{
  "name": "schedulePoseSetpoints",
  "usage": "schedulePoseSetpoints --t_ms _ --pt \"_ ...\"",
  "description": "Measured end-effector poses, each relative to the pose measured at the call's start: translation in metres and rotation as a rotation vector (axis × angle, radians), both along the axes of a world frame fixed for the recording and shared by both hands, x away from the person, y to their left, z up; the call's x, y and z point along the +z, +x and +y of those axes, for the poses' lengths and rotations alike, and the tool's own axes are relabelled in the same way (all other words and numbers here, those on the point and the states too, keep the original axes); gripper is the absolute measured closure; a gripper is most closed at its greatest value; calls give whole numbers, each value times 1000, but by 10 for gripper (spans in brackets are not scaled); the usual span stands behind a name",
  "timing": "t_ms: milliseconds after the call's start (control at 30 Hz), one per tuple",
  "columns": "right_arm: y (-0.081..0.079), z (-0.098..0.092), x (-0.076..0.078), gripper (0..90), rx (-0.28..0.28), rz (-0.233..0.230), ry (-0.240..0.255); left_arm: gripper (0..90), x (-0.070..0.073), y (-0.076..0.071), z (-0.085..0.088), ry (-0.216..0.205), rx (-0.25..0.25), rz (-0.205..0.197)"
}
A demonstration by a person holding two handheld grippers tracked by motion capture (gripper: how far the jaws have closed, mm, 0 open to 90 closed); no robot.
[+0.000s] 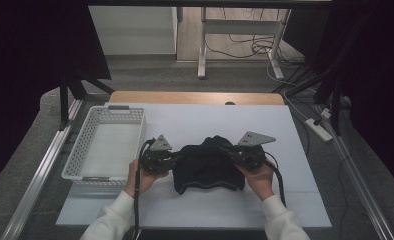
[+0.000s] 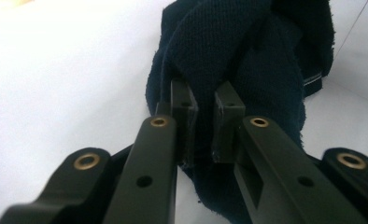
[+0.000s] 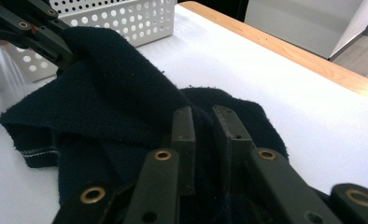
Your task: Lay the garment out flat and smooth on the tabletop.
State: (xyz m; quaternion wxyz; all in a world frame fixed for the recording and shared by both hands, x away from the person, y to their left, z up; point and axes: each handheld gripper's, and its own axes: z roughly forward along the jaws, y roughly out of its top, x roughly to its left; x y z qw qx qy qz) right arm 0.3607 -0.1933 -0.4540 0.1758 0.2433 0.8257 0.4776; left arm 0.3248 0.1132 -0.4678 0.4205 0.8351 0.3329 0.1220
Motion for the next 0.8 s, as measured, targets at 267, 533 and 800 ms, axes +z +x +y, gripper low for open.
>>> schedulePoseSetpoints --t_ms 267,533,800 --pt "-16 -7 15 356 8 -6 94 319 11 -12 1 -12 30 -52" --pt "-54 -36 20 277 1 -5 72 232 23 -30 -13 26 -6 -97" --pt "-57 -61 -15 267 -53 64 -16 237 17 -26 -22 55 7 -93"
